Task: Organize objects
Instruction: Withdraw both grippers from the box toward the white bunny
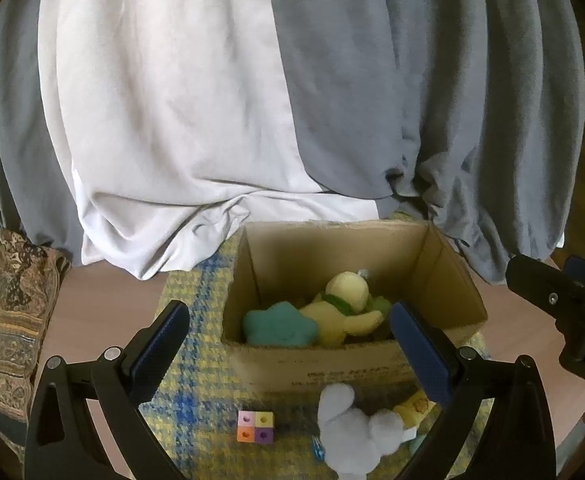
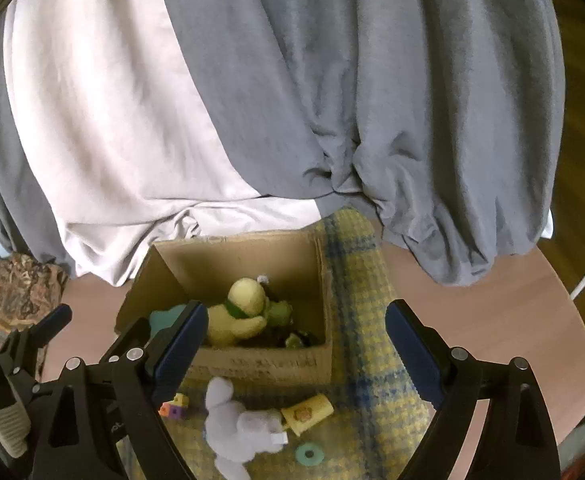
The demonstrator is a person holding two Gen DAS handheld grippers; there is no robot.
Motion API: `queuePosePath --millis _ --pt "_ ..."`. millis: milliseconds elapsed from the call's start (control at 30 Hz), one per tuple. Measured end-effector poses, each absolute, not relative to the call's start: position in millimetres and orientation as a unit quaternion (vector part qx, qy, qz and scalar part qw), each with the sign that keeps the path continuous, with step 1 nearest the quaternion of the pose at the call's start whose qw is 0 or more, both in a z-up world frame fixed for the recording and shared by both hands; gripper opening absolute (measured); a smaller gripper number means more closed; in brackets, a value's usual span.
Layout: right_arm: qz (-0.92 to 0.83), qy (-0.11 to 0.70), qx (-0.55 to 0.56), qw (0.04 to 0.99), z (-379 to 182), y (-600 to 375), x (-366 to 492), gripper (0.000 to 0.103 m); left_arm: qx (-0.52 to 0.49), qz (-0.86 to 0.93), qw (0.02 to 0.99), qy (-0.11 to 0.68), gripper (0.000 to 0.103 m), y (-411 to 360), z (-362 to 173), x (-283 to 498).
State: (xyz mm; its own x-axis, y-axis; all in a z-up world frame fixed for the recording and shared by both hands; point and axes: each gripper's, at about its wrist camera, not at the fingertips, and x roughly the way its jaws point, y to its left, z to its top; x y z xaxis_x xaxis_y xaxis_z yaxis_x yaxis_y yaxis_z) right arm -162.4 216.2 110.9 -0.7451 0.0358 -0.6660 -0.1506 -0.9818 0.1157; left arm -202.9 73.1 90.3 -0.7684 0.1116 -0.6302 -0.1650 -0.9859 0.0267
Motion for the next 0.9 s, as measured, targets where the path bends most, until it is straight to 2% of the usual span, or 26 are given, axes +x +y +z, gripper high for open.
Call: queuePosePath --millis 900 --pt "0.923 0.089 -0.368 0.065 73 223 -100 0.09 -0.343 0.935 0.085 0.036 0.103 73 58 -150"
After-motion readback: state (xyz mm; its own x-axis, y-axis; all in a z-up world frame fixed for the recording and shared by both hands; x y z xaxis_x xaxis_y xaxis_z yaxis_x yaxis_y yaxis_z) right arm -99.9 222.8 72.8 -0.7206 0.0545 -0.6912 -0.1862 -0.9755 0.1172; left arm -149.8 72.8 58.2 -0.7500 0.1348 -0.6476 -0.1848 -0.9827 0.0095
